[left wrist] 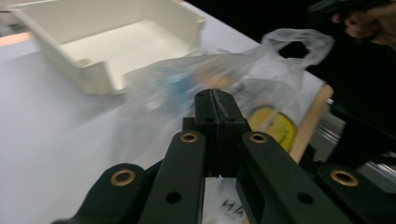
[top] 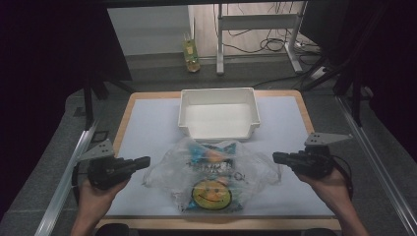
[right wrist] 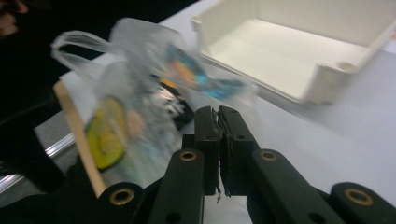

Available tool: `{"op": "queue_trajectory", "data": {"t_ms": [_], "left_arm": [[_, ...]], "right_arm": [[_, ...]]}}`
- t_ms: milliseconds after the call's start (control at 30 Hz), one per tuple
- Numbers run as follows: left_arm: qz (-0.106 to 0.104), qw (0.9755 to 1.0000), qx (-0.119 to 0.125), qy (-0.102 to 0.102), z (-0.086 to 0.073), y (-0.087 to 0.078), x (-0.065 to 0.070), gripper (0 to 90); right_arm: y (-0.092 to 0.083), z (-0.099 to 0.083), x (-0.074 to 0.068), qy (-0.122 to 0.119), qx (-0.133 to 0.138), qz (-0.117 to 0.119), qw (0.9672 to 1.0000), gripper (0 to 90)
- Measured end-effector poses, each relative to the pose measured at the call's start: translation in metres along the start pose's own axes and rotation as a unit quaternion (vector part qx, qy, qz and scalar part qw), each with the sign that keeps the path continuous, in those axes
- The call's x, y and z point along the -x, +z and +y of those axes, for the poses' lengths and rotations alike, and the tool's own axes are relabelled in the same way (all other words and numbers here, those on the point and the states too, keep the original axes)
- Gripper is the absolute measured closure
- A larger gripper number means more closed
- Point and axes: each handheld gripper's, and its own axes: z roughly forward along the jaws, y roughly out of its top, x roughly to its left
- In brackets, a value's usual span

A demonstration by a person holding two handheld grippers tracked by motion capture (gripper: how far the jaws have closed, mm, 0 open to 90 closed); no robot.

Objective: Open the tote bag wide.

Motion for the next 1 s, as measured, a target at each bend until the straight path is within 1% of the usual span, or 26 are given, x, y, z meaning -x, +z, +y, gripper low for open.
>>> {"op": "queue_trajectory", "data": {"t_ms": [67,100,133,233,333,400,467,533,633,700,767,833,867,967,1000], "left_arm": [[-0.014,0.9999,-0.002,0.002,0.004,0.008,0.005,89.4],[-0.022,0.9997,-0.007,0.005,0.007,0.014,0.009,89.4],[-0.025,0.9996,-0.01,0.008,0.008,0.018,0.012,89.4],[-0.039,0.9989,-0.019,0.017,0.012,0.035,0.019,89.4],[-0.034,0.9984,-0.034,0.03,0.014,0.053,0.025,89.4],[-0.028,0.998,-0.045,0.034,0.013,0.064,0.026,89.4],[-0.021,0.9975,-0.056,0.039,0.011,0.076,0.025,89.4],[-0.005,0.9965,-0.07,0.046,0.008,0.087,0.023,89.4],[-0.008,0.996,-0.079,0.041,0.005,0.102,0.018,89.4],[0.008,0.9948,-0.088,0.05,0.004,0.11,0.016,89.4],[0.013,0.9944,-0.094,0.046,0.003,0.117,0.012,89.4],[0.019,0.994,-0.098,0.044,0.002,0.122,0.008,89.4],[0.02,0.9941,-0.099,0.04,0.001,0.124,0.005,89.4],[0.026,0.9935,-0.105,0.033,-0.002,0.131,-0.002,89.4],[0.023,0.9936,-0.108,0.027,-0.004,0.133,-0.004,89.4]], "right_arm": [[0.006,0.005,-0.008,-0.009,-0.006,0.006,0.9999,85.5],[0.008,0.008,-0.012,-0.014,-0.007,0.009,0.9998,85.6],[0.012,0.011,-0.018,-0.022,-0.009,0.013,0.9996,85.6],[0.02,0.017,-0.029,-0.031,-0.013,0.026,0.9991,85.6],[0.032,0.022,-0.04,-0.045,-0.023,0.035,0.9981,85.6],[0.041,0.023,-0.045,-0.052,-0.029,0.04,0.9974,85.6],[0.051,0.023,-0.048,-0.056,-0.037,0.039,0.997,85.6],[0.061,0.021,-0.049,-0.06,-0.046,0.036,0.9965,85.6],[0.077,0.016,-0.048,-0.057,-0.057,0.033,0.9962,85.9],[0.087,0.012,-0.046,-0.056,-0.065,0.027,0.9959,86.0],[0.095,0.008,-0.042,-0.05,-0.072,0.028,0.9957,86.1],[0.102,0.003,-0.039,-0.053,-0.08,0.017,0.9952,86.1],[0.105,0.001,-0.037,-0.049,-0.082,0.016,0.9953,86.2],[0.111,-0.005,-0.029,-0.044,-0.086,0.009,0.9953,86.2],[0.112,-0.008,-0.027,-0.039,-0.086,0.012,0.9954,86.2]]}}
